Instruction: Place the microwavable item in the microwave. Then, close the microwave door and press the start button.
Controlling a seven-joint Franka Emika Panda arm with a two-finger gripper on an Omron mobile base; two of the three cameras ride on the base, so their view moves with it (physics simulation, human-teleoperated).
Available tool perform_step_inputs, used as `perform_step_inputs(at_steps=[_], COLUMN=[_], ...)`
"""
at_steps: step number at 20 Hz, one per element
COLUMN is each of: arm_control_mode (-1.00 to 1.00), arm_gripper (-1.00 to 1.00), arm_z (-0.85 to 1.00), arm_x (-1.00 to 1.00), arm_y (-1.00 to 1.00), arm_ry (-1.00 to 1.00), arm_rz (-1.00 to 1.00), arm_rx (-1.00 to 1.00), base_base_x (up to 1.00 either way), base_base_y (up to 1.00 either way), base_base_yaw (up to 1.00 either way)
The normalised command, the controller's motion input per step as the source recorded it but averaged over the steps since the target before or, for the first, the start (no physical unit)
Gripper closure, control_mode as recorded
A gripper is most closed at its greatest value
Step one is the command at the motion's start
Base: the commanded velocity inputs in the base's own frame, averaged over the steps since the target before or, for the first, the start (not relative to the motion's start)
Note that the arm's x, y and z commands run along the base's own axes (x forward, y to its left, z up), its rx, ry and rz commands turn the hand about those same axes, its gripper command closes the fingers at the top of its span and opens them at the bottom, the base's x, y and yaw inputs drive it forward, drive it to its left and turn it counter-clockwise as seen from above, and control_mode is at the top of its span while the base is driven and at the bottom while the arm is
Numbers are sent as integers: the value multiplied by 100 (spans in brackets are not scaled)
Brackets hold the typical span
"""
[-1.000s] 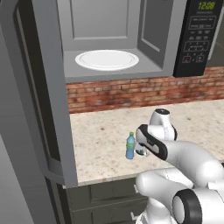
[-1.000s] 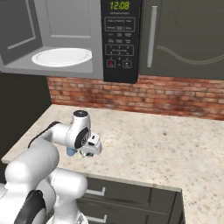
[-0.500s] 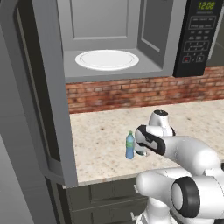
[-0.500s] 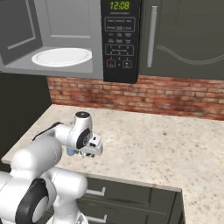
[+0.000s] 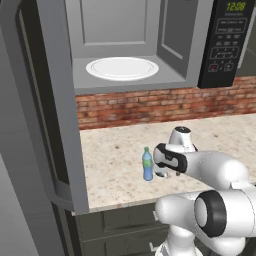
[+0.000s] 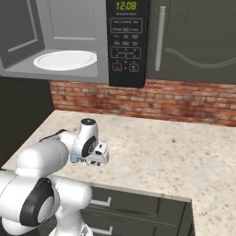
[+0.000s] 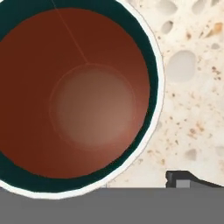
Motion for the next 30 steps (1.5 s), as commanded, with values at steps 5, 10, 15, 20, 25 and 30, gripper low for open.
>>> perform_step_inputs(at_steps=[5, 10, 15, 20, 25, 30], arm_control_mode=[-100, -100, -100, -100, -100, -100], arm_gripper=[100, 100, 100, 100, 100, 100], arm_z=[-2, 0, 0, 4, 71, 100], arm_x=[-4, -12, -21, -30, -53, -55], arm_y=[4, 0, 0, -1, -14, -10], arm_ry=[-8, -9, -7, -7, -23, -32], arm_rz=[0, 0, 0, 0, 0, 0], arm_rx=[0, 0, 0, 0, 0, 0], base_base_x=[0, 0, 0, 0, 0, 0], base_base_y=[0, 0, 0, 0, 0, 0], base_base_yaw=[0, 0, 0, 0, 0, 0])
